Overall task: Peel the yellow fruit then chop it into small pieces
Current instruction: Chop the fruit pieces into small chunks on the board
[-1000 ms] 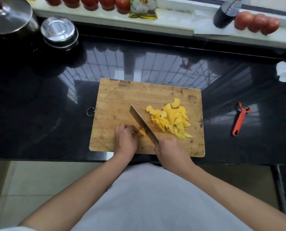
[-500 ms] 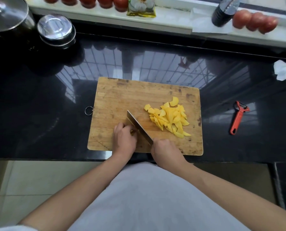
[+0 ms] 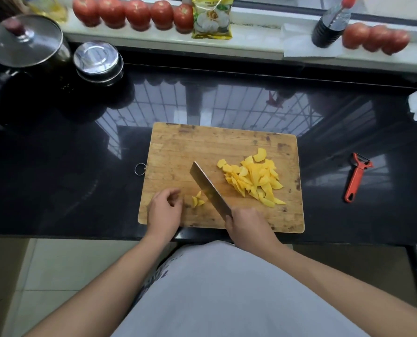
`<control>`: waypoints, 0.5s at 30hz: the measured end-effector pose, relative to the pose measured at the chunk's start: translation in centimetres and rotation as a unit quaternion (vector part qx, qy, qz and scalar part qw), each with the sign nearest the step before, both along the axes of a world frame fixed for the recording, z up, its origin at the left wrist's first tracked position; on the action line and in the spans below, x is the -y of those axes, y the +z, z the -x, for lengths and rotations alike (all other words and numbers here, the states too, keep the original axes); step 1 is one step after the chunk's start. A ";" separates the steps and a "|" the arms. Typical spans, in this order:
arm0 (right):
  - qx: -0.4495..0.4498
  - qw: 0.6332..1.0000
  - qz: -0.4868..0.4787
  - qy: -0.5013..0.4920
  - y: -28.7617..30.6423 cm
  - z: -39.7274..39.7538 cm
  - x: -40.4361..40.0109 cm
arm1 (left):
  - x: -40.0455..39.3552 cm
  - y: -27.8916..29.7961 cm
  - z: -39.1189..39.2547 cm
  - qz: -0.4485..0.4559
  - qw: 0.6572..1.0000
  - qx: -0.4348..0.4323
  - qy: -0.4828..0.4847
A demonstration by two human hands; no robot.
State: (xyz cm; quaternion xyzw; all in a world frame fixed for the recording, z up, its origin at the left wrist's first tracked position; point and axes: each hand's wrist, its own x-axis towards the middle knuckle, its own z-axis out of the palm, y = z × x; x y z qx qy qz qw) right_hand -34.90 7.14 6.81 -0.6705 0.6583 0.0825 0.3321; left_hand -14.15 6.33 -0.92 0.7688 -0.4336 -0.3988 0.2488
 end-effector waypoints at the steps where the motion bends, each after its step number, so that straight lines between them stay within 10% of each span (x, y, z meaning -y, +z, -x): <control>1: 0.003 1.000 -0.003 -0.004 -0.3 -0.1 0.0 | 0.0 0.1 -0.1 -0.005 1.000 -0.002 -0.015; 15: 0.015 0.997 0.047 -0.062 1.0 1.5 1.8 | 1.8 1.3 4.4 -0.116 0.976 -0.163 0.085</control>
